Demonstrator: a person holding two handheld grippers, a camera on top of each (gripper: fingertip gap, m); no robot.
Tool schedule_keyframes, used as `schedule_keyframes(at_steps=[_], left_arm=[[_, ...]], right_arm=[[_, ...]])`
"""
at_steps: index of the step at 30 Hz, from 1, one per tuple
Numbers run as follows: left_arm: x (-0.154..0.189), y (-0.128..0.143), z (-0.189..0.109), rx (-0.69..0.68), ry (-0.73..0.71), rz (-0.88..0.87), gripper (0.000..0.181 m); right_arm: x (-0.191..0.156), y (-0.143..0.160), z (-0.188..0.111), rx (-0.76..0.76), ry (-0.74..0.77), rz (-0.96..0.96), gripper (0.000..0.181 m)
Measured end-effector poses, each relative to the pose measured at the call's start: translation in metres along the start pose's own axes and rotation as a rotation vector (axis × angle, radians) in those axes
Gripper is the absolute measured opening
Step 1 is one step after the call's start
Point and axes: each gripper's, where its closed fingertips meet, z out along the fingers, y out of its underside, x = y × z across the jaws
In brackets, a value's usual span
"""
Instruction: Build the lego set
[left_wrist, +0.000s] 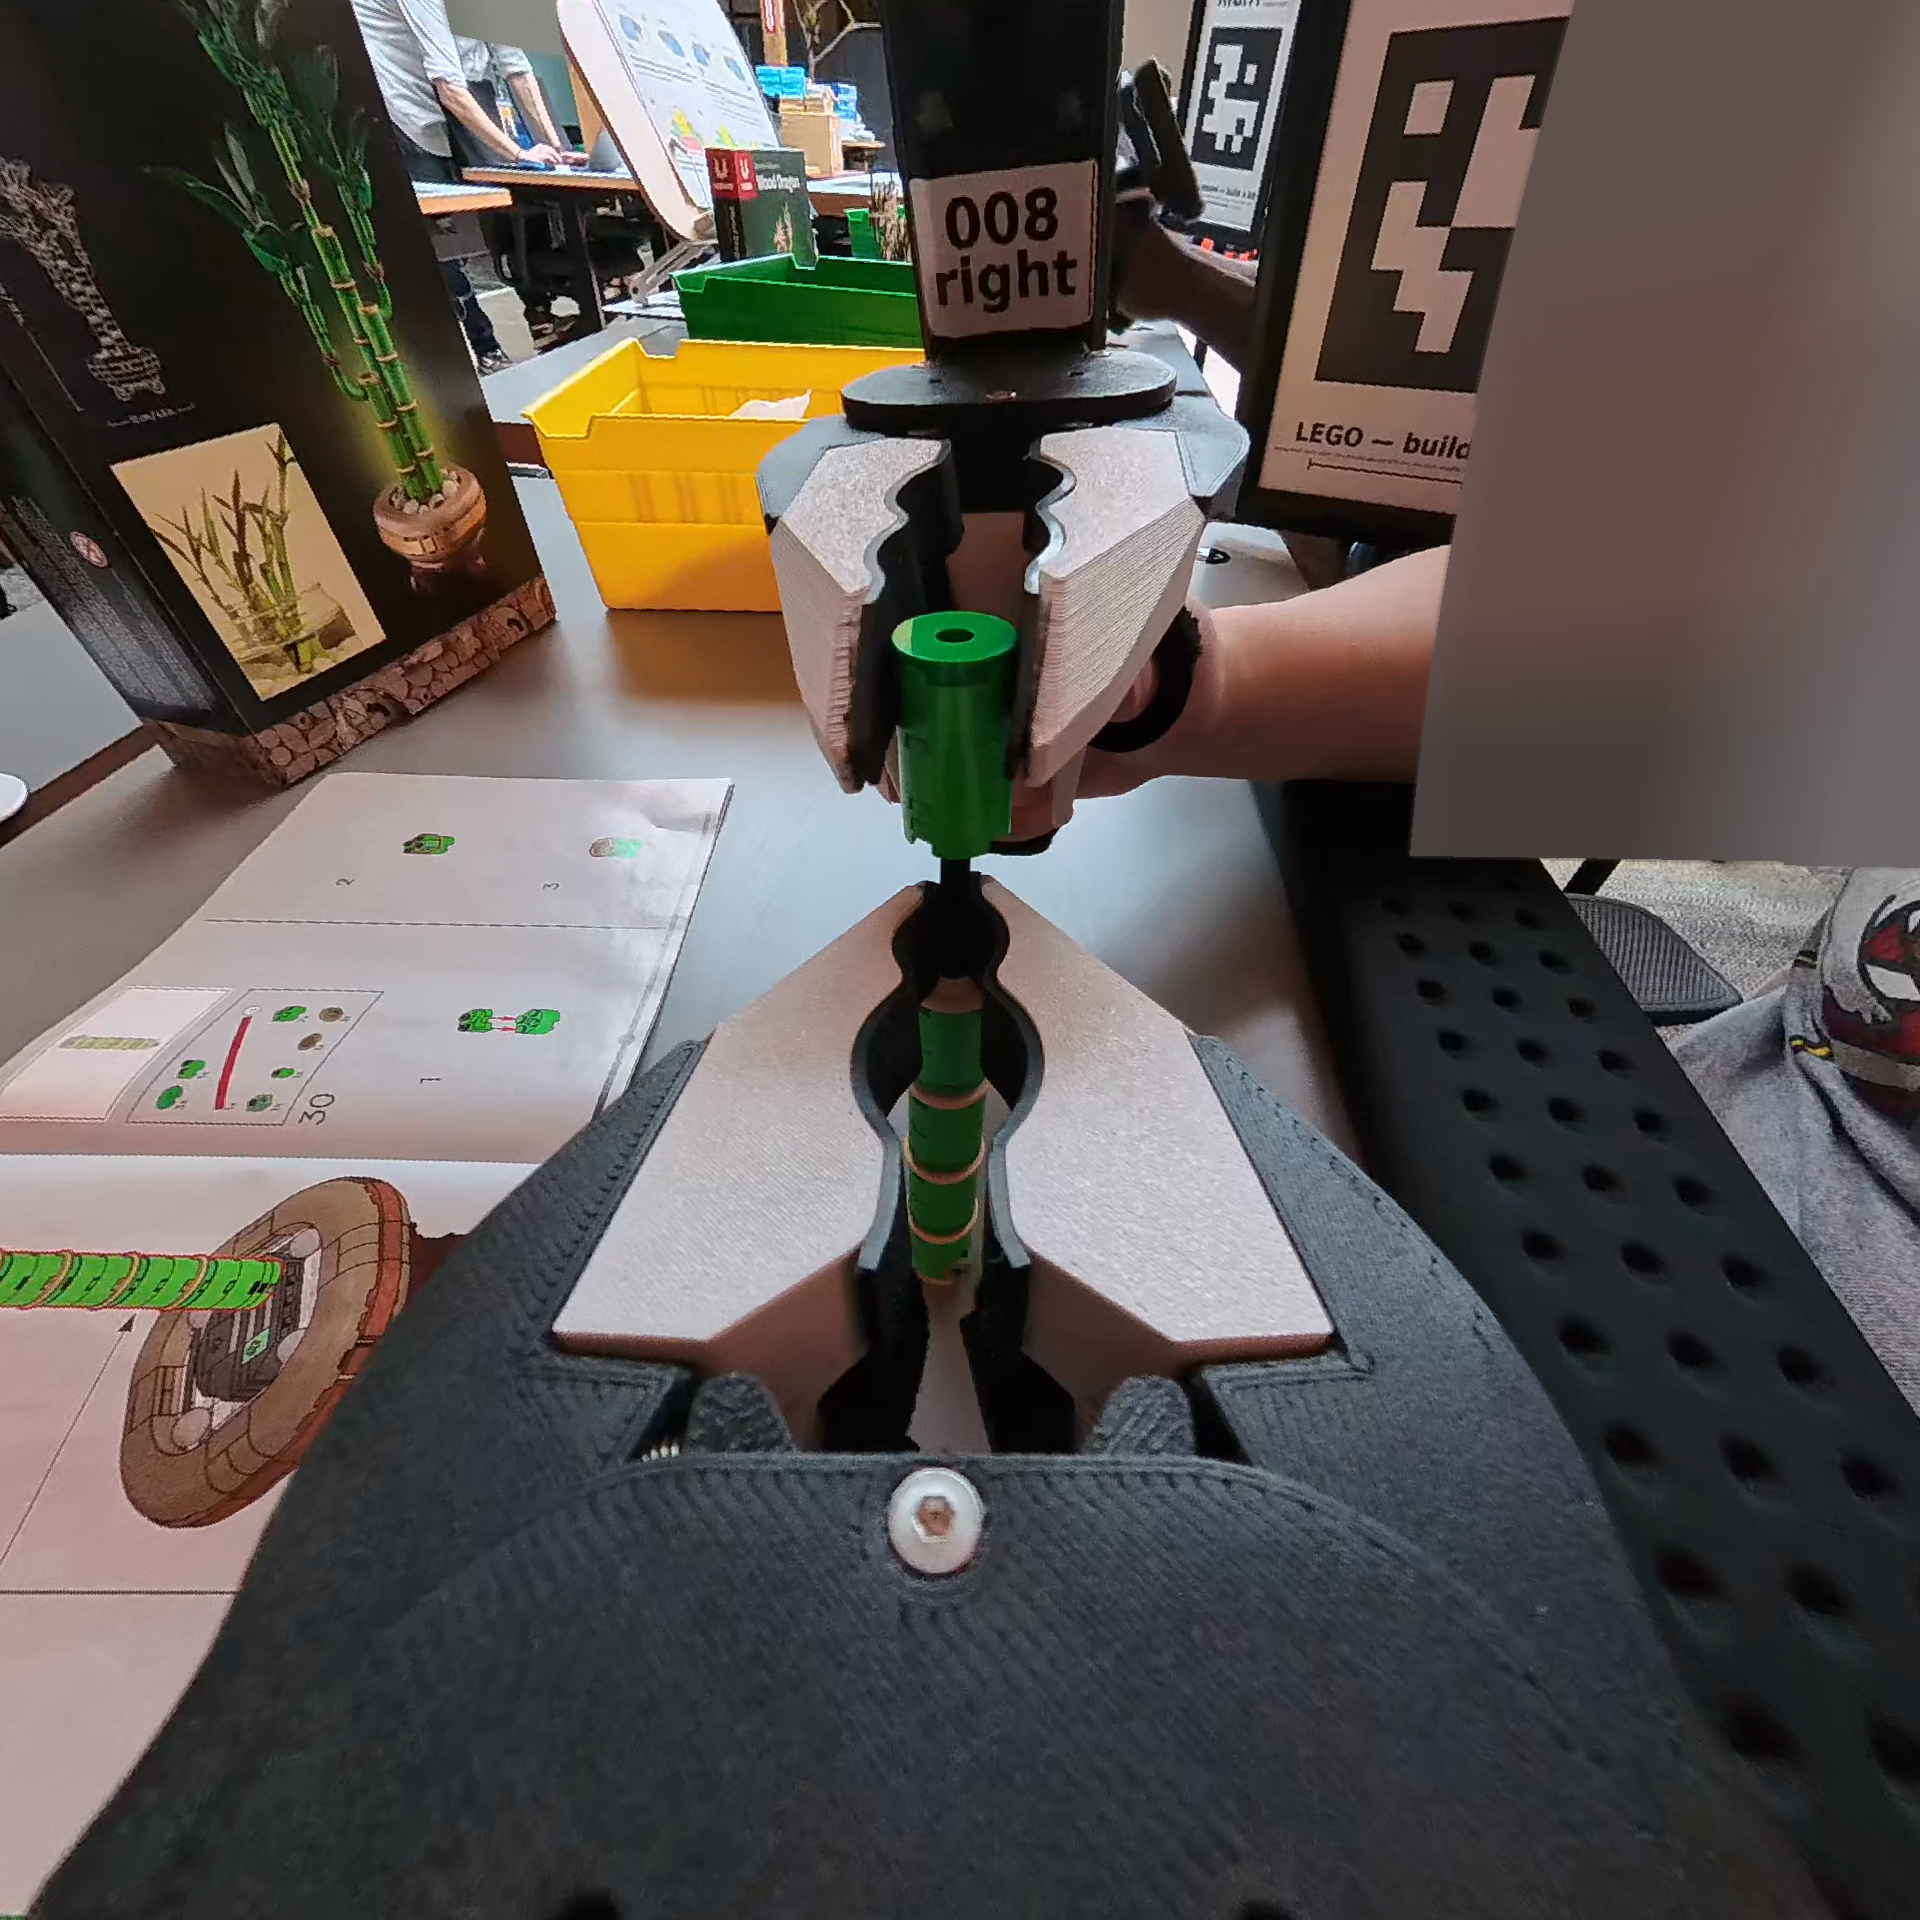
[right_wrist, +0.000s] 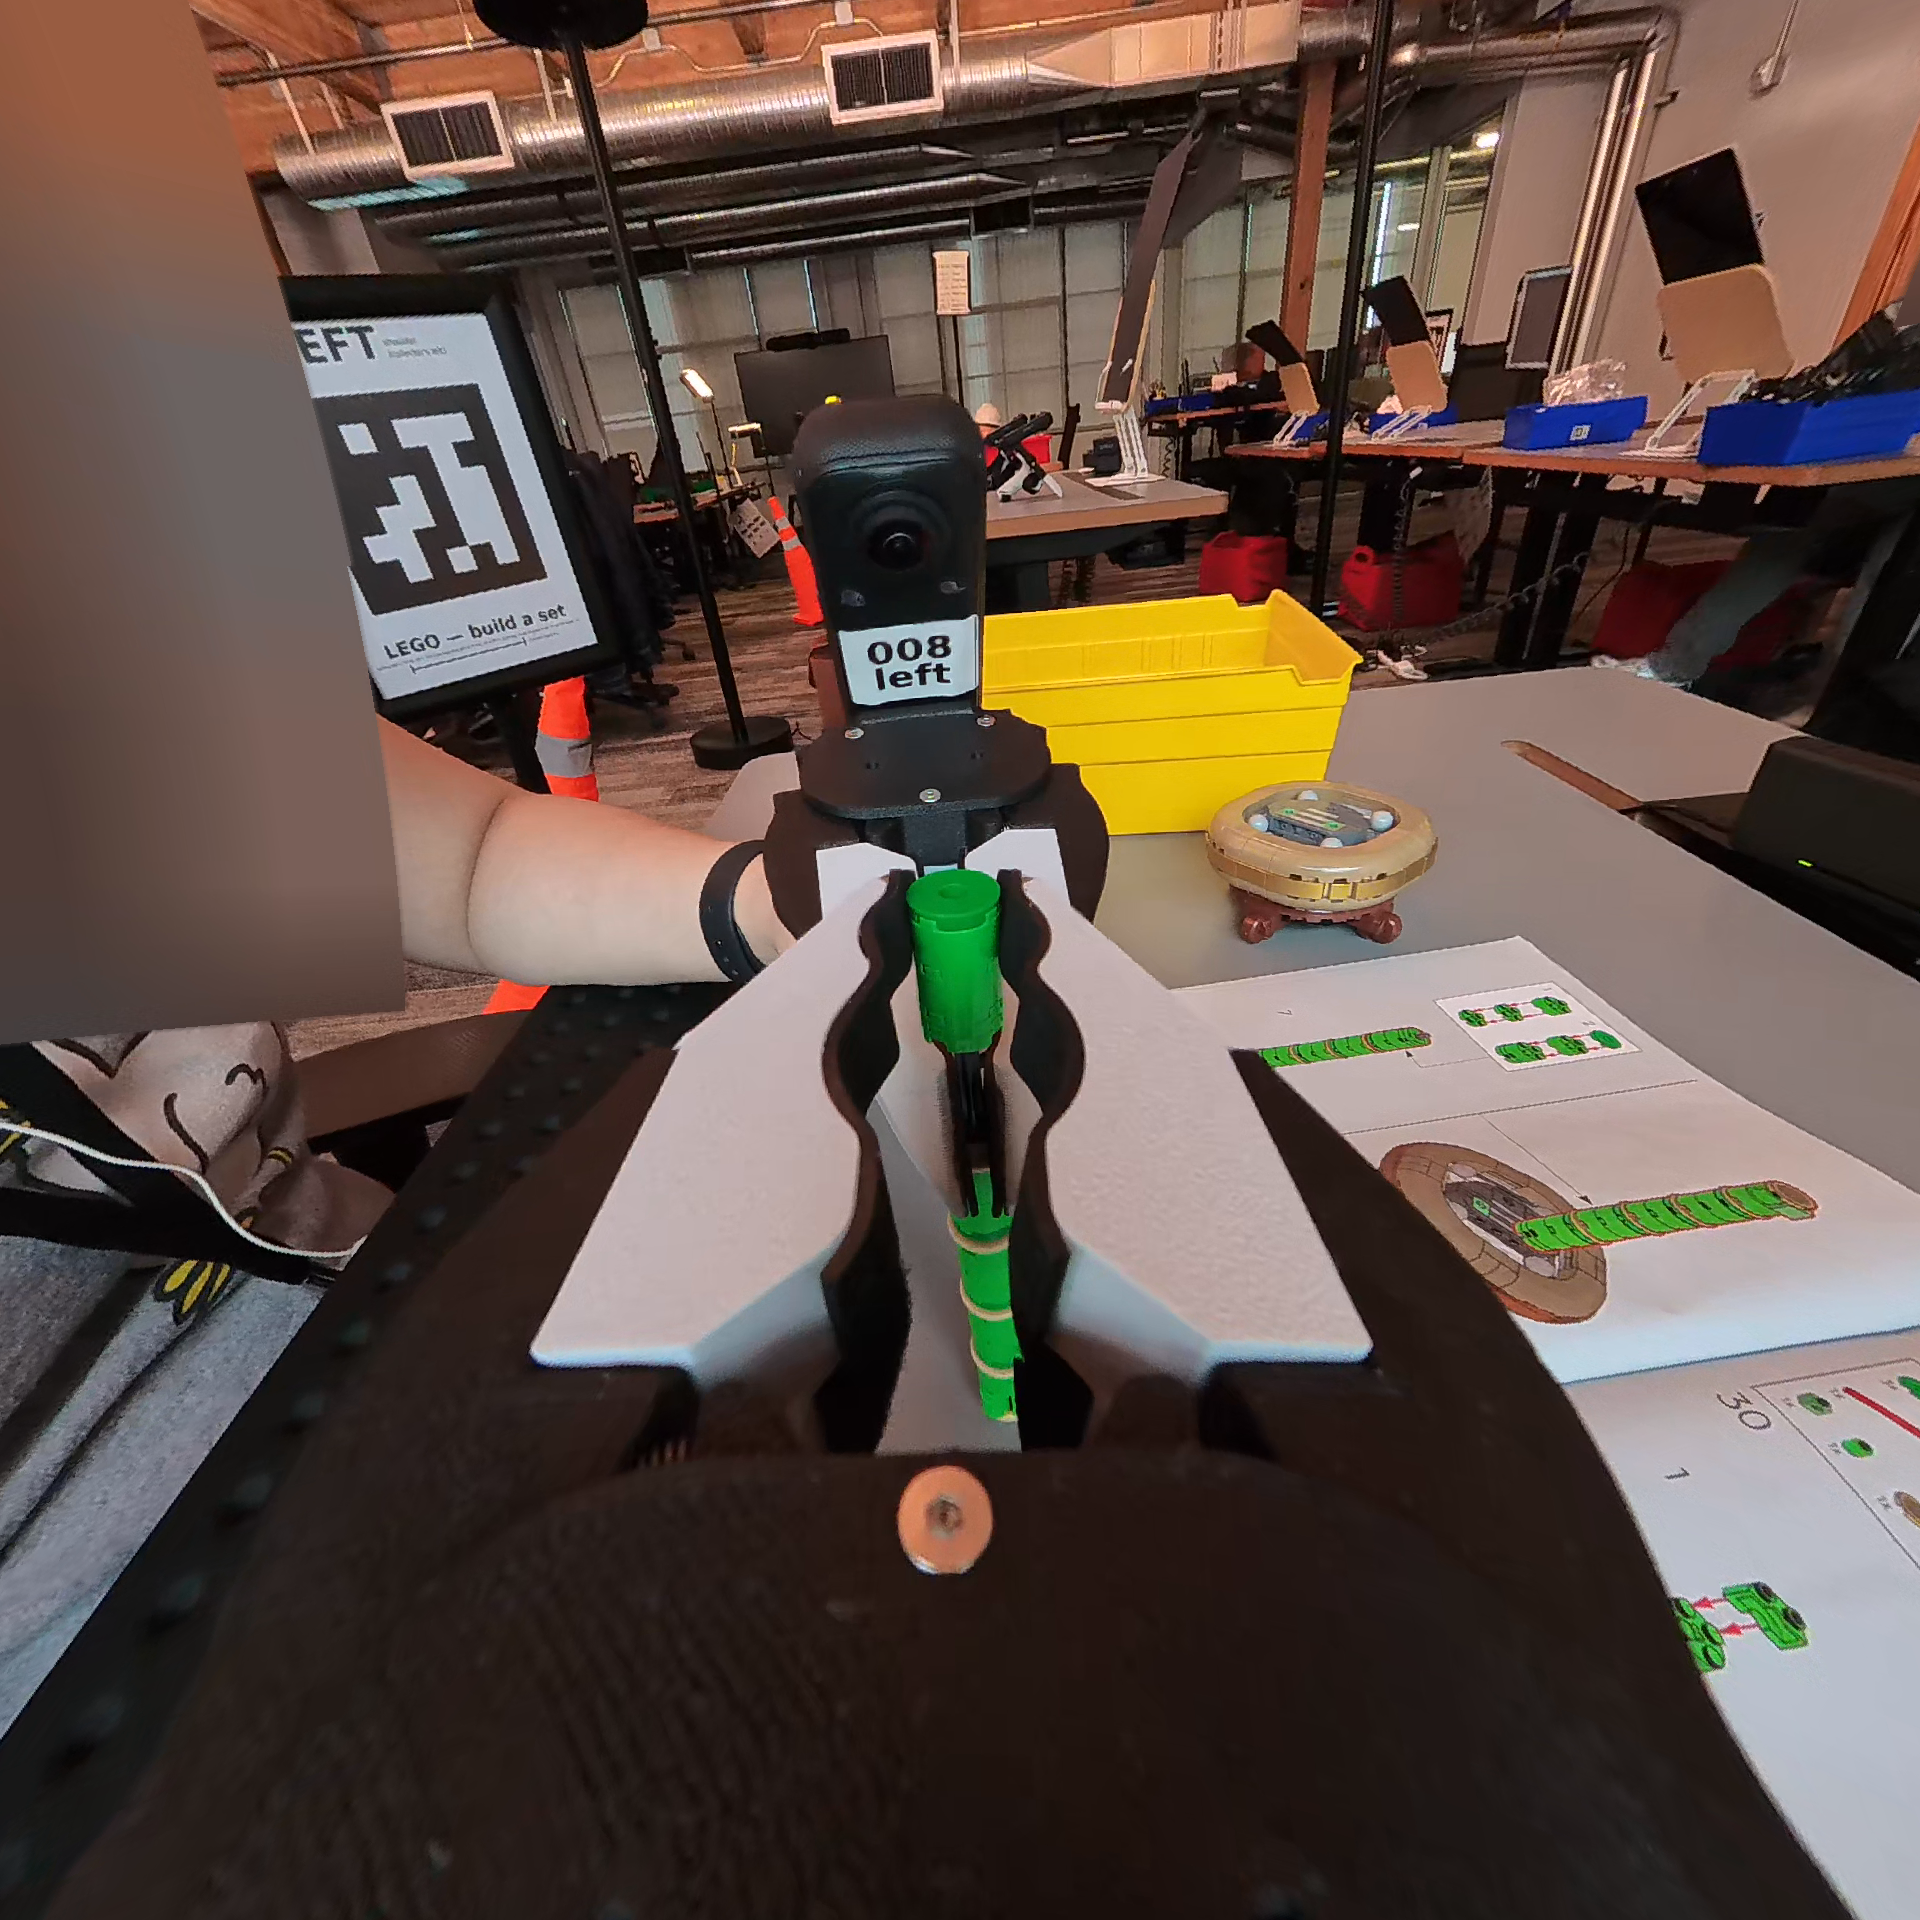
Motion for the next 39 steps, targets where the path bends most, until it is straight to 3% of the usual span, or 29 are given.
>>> schedule_keyframes(at_steps=[6, 9, 11, 14, 21, 39], left_arm=[[0.0, 0.0, -0.001, 0.002, 0.01, -0.002, 0.003], [0.0, 0.0, 0.0, 0.004, 0.01, -0.004, 0.003], [-0.001, 0.0, 0.0, 0.013, 0.018, -0.022, 0.003], [-0.003, -0.001, -0.002, 0.024, 0.019, -0.036, 0.003], [0.0, 0.0, 0.0, 0.014, 0.02, -0.011, 0.003], [0.004, 0.0, 0.0, 0.02, 0.042, 0.007, 0.003]], right_arm=[[0.0, 0.0, 0.002, -0.005, 0.005, -0.008, 0.017], [0.002, -0.005, -0.001, 0.074, -0.01, -0.007, 0.016], [0.003, -0.009, 0.0, 0.128, -0.002, -0.004, 0.036], [0.005, -0.005, 0.005, 0.102, -0.004, 0.006, 0.038], [0.0, 0.002, 0.014, 0.057, -0.059, 0.057, 0.012], [-0.005, 0.008, 0.015, 0.015, -0.039, -0.08, 0.012]])
